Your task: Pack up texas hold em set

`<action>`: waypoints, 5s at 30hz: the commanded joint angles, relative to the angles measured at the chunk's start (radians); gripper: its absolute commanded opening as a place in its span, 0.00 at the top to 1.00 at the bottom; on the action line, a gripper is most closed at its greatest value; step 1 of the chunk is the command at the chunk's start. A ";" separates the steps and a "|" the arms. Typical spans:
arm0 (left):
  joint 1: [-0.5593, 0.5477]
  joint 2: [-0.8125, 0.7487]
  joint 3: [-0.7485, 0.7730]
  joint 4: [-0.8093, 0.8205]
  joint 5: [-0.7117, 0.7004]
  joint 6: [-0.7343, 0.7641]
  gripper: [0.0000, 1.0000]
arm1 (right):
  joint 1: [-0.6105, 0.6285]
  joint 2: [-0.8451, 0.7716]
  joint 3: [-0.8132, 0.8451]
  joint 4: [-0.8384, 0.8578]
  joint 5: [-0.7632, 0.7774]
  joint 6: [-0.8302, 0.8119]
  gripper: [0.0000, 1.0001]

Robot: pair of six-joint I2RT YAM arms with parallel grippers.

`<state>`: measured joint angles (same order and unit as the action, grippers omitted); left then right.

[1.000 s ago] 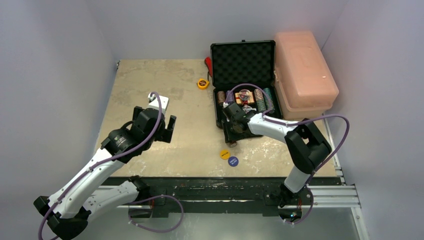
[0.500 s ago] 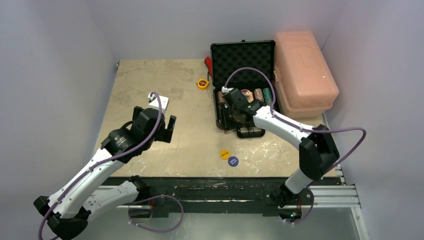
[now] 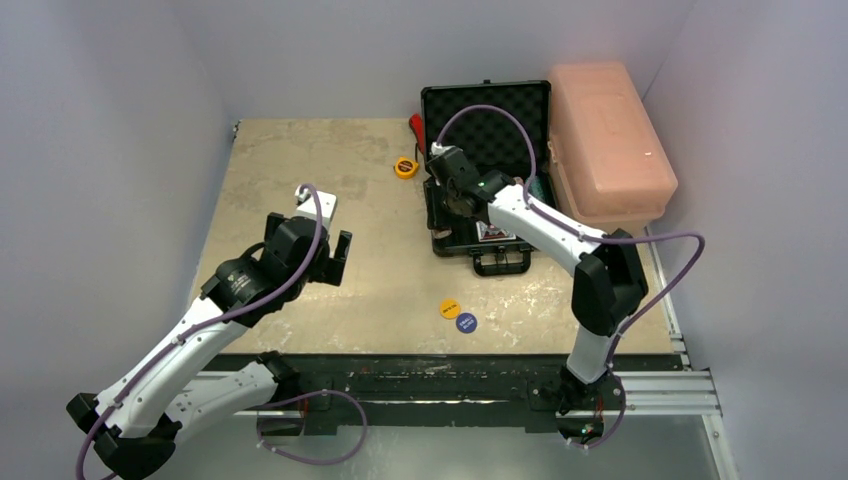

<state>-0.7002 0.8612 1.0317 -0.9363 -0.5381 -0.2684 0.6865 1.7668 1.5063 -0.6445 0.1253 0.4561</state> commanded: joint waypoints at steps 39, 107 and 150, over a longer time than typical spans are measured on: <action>0.009 -0.022 -0.009 0.037 0.009 0.020 0.03 | -0.142 0.322 0.269 -0.033 -0.061 0.044 1.00; 0.013 -0.011 -0.008 0.037 0.009 0.021 0.03 | -0.164 -0.254 -0.327 0.396 -0.029 -0.051 0.35; 0.012 0.086 -0.015 0.134 0.332 0.079 0.07 | -0.158 0.172 -0.459 1.311 0.035 -0.080 0.01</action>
<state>-0.6937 0.9684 1.0225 -0.8501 -0.2153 -0.2150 0.5282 1.8484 0.9867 0.4786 0.2310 0.3614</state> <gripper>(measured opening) 0.927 0.987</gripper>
